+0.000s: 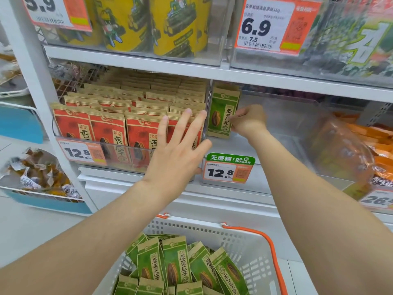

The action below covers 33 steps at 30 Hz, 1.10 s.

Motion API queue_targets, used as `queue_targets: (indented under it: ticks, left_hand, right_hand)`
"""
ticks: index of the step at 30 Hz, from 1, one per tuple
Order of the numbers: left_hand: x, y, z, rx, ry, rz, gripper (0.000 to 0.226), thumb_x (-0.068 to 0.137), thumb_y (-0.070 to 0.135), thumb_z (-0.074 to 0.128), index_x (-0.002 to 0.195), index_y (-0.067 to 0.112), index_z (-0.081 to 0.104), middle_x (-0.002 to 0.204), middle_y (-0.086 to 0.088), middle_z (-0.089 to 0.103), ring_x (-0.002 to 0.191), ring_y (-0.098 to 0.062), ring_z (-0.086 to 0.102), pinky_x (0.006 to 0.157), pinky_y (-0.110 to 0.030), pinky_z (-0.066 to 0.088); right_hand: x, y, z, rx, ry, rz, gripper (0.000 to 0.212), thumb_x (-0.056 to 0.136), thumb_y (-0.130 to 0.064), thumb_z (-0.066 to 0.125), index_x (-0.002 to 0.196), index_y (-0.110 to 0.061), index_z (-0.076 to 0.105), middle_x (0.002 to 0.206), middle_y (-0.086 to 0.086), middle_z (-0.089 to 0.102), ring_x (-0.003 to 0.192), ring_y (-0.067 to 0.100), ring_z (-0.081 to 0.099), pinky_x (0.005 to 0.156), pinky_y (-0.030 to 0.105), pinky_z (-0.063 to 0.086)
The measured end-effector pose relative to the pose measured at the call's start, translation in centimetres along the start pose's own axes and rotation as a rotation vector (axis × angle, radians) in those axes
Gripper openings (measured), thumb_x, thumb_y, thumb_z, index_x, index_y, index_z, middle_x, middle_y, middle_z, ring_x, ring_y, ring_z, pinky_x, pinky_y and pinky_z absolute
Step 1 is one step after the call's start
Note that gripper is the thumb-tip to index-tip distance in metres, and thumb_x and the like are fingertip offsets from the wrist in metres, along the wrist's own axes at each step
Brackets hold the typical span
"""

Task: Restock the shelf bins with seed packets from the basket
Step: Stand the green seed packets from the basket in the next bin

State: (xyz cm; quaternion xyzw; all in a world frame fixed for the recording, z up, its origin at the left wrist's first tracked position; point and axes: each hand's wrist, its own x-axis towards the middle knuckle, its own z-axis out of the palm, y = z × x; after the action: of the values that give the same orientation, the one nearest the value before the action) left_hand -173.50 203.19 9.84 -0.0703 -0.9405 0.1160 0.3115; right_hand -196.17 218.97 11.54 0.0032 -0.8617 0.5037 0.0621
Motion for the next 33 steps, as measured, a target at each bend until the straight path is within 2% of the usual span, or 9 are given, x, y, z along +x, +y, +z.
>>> queue_targets:
  ticks: [5,10,13,18,22,25,29,33]
  left_hand:
    - [0.1,0.0,-0.1,0.005,-0.010,-0.005,0.070,0.059,0.029,0.099,0.113,0.026,0.055,0.173,-0.017,0.015,0.158,-0.044,0.014,0.120,-0.070,0.012]
    - [0.0,0.1,-0.4,0.004,-0.021,-0.010,0.069,0.061,0.029,0.099,0.113,0.026,0.053,0.173,-0.017,0.014,0.158,-0.044,0.013,0.121,-0.071,0.011]
    - [0.0,0.2,-0.5,-0.011,-0.020,-0.017,0.068,0.061,0.027,0.099,0.111,0.024,0.054,0.173,-0.017,0.014,0.158,-0.044,0.014,0.120,-0.071,0.011]
    - [0.0,0.3,-0.4,-0.015,-0.015,-0.020,0.066,0.063,0.025,0.098,0.112,0.024,0.053,0.173,-0.018,0.014,0.159,-0.044,0.014,0.120,-0.070,0.012]
    - [-0.1,0.3,-0.3,-0.018,-0.004,-0.022,0.063,0.065,0.025,0.096,0.110,0.023,0.053,0.173,-0.018,0.015,0.159,-0.044,0.014,0.120,-0.069,0.011]
    - [0.0,0.3,-0.2,-0.025,-0.003,-0.024,0.061,0.066,0.025,0.096,0.110,0.023,0.054,0.173,-0.018,0.015,0.159,-0.044,0.014,0.120,-0.070,0.010]
    - [0.0,0.4,-0.2,-0.025,0.000,-0.020,0.061,0.065,0.024,0.096,0.110,0.023,0.055,0.174,-0.018,0.015,0.159,-0.044,0.014,0.120,-0.070,0.011]
    - [-0.1,0.4,-0.2,-0.023,-0.004,-0.021,0.065,0.063,0.024,0.098,0.111,0.023,0.055,0.173,-0.018,0.014,0.159,-0.044,0.014,0.120,-0.070,0.010]
  right_hand:
    - [-0.9,0.1,-1.0,0.079,-0.005,0.039,0.020,0.083,-0.022,0.087,0.086,-0.024,0.067,0.098,0.009,0.076,0.083,0.029,0.078,0.080,0.045,0.066]
    - [-2.1,0.0,-1.7,0.077,-0.011,0.051,0.017,0.092,-0.021,0.078,0.103,-0.014,0.068,0.088,0.008,0.072,0.074,0.033,0.078,0.077,0.049,0.066]
    - [-2.4,-0.1,-1.6,0.070,0.013,0.030,0.004,0.091,-0.014,0.072,0.093,-0.016,0.069,0.087,0.010,0.075,0.071,0.032,0.078,0.075,0.050,0.066]
    - [-2.1,-0.6,-1.1,0.018,-0.025,0.011,0.013,0.091,-0.005,0.070,0.087,-0.017,0.075,0.089,0.006,0.075,0.075,0.031,0.078,0.073,0.047,0.066]
    - [-1.1,-0.8,-0.3,-0.018,0.038,0.011,0.014,0.090,-0.011,0.073,0.079,-0.021,0.071,0.091,0.007,0.075,0.078,0.034,0.076,0.073,0.047,0.066]
    - [-0.6,-0.6,-0.1,-0.046,0.042,0.035,0.016,0.091,-0.008,0.072,0.078,-0.017,0.071,0.091,0.008,0.073,0.085,0.035,0.074,0.076,0.048,0.065]
    - [-0.4,-0.6,0.0,-0.100,0.029,0.037,0.022,0.094,-0.005,0.068,0.076,-0.017,0.068,0.088,0.008,0.072,0.088,0.036,0.075,0.078,0.048,0.065]
    - [-0.7,-0.6,-0.1,-0.109,0.035,0.030,0.024,0.092,-0.003,0.072,0.074,-0.018,0.067,0.083,0.003,0.065,0.087,0.038,0.075,0.079,0.048,0.065]
